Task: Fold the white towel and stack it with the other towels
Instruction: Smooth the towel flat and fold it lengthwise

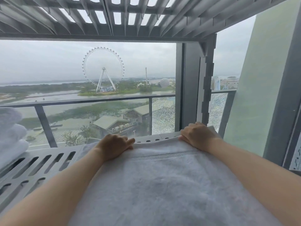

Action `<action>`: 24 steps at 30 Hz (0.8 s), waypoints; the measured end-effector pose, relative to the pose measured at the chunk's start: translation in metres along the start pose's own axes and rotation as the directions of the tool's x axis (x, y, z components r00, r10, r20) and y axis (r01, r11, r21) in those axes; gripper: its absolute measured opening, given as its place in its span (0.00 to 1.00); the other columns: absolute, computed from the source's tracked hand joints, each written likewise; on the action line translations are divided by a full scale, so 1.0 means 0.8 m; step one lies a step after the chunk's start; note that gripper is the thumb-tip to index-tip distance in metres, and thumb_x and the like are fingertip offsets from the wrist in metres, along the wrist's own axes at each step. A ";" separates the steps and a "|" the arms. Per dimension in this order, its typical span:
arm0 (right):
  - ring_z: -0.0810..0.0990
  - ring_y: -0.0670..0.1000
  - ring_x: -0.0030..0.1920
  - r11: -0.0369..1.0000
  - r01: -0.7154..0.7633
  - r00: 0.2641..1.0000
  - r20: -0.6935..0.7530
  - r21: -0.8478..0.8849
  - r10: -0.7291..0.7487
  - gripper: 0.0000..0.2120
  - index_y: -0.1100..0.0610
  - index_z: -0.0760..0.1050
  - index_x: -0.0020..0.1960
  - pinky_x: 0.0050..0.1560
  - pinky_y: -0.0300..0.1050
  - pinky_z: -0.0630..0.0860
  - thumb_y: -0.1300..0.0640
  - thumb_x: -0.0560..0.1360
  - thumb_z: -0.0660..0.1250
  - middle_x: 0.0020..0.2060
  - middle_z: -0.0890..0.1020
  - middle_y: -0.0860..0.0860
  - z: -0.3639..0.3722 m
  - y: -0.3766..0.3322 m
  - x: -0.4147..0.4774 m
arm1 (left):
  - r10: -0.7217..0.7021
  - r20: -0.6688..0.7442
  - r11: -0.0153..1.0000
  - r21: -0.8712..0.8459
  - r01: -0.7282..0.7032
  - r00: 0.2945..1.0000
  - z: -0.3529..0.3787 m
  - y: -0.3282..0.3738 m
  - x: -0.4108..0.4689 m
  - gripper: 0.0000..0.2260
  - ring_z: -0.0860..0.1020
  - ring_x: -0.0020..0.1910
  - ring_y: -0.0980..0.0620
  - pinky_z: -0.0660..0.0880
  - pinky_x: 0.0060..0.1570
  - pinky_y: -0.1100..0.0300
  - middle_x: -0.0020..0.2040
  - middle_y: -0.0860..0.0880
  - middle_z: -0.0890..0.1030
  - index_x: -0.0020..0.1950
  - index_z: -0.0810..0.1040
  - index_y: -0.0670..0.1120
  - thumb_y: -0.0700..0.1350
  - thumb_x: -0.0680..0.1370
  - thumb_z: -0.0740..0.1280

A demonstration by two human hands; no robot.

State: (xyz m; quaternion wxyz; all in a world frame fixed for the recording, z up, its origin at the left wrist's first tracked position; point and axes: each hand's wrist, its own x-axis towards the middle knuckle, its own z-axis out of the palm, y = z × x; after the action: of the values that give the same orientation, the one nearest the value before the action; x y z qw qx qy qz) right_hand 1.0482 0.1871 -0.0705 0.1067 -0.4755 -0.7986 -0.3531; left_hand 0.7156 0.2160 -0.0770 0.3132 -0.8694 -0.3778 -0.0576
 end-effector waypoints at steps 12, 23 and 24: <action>0.75 0.54 0.53 0.680 -0.524 0.848 0.388 0.512 0.361 0.13 0.51 0.71 0.53 0.52 0.48 0.71 0.45 0.75 0.56 0.52 0.77 0.53 -0.034 -0.100 0.008 | -0.237 0.386 0.768 -0.487 0.415 0.892 -0.043 0.093 -0.020 0.24 0.64 0.71 0.47 0.61 0.69 0.48 0.72 0.46 0.67 0.66 0.70 0.51 0.63 0.78 0.48; 0.41 0.48 0.75 0.801 -0.435 0.761 0.643 0.411 0.083 0.30 0.42 0.46 0.75 0.71 0.59 0.35 0.34 0.76 0.43 0.77 0.45 0.50 -0.011 -0.104 0.013 | -0.247 0.489 0.747 -0.453 0.486 0.836 -0.026 0.078 -0.024 0.29 0.43 0.76 0.54 0.39 0.71 0.37 0.78 0.55 0.48 0.74 0.49 0.62 0.68 0.75 0.46; 0.41 0.48 0.75 0.801 -0.434 0.763 0.641 0.413 0.083 0.30 0.42 0.46 0.75 0.71 0.59 0.35 0.34 0.76 0.43 0.77 0.45 0.50 -0.010 -0.103 0.014 | -0.284 0.465 0.737 -0.453 0.501 0.838 -0.024 0.067 -0.026 0.27 0.45 0.76 0.54 0.42 0.71 0.37 0.77 0.55 0.51 0.74 0.52 0.61 0.67 0.76 0.46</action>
State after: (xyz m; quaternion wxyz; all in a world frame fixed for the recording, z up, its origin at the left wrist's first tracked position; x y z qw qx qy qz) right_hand 0.9719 0.1644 -0.0972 0.0306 -0.6215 -0.7795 0.0716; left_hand 0.7408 0.1639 -0.0960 -0.0503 -0.8149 -0.5734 -0.0686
